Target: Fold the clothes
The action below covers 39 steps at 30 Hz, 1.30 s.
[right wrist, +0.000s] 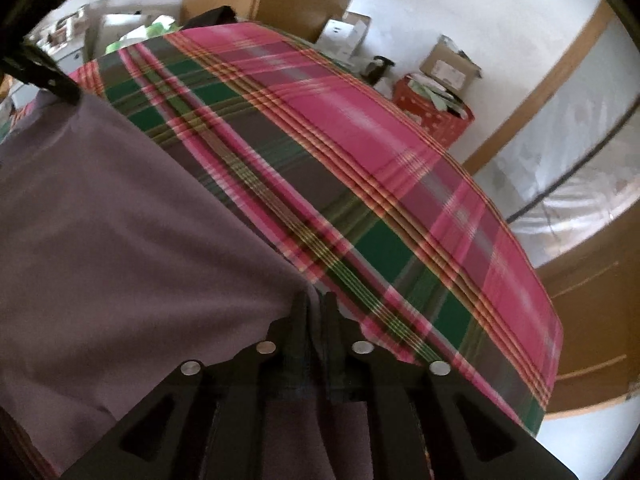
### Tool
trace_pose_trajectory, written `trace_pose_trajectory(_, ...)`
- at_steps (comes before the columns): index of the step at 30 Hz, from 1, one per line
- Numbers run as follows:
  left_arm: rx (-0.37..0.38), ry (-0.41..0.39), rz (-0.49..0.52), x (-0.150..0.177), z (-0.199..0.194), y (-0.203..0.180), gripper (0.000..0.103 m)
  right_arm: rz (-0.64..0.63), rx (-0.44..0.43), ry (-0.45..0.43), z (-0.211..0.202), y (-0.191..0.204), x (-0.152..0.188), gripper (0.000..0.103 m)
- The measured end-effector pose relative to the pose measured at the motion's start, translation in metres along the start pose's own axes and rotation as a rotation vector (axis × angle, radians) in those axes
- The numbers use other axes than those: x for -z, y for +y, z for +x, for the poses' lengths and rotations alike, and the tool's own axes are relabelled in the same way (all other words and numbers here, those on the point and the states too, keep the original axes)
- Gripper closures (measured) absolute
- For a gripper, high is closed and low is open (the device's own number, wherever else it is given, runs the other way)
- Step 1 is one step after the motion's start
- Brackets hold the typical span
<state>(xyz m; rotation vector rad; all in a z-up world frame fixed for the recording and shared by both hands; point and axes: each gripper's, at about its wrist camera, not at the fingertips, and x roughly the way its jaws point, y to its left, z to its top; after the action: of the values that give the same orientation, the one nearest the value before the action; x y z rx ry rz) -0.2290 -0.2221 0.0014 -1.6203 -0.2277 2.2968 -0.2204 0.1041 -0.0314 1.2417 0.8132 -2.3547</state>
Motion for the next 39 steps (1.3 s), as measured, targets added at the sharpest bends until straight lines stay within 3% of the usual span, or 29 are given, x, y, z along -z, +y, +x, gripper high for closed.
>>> trace_pose_trajectory(2,-0.002,-0.05,-0.029,0.005,-0.022,0.012,0.094,0.02,0.008,0.005,-0.002,-0.001,0.001,0.092)
trace_pose_trajectory(5,0.025,-0.061,-0.107,0.013,-0.039,0.034,0.093,0.054,0.013,0.011,-0.008,-0.003,-0.001,0.092)
trace_pose_trajectory(7,-0.013,-0.07,-0.156,0.024,-0.047,0.046,0.093,0.061,0.024,0.004,-0.015,-0.001,-0.001,0.092)
trace_pose_trajectory(11,0.053,-0.02,-0.241,0.048,-0.051,0.068,0.088,0.08,0.006,-0.018,-0.036,0.005,-0.001,0.089)
trace_pose_trajectory(15,0.028,0.035,-0.327,0.071,-0.038,0.081,0.086,0.08,-0.011,-0.044,-0.058,0.019,-0.004,0.087)
trace_pose_trajectory(21,0.116,0.054,-0.404,0.089,-0.022,0.091,0.084,0.037,-0.093,-0.08,-0.087,0.059,-0.007,0.087)
trace_pose_trajectory(28,0.165,0.063,-0.399,0.121,-0.044,0.095,0.084,-0.051,-0.207,-0.13,-0.119,0.121,-0.017,0.087)
trace_pose_trajectory(36,0.22,0.078,-0.422,0.177,-0.067,0.1,0.084,-0.132,-0.306,-0.136,-0.118,0.191,-0.035,0.087)
trace_pose_trajectory(39,0.182,0.12,-0.399,0.203,-0.077,0.097,0.083,-0.161,-0.329,-0.125,-0.114,0.211,-0.041,0.087)
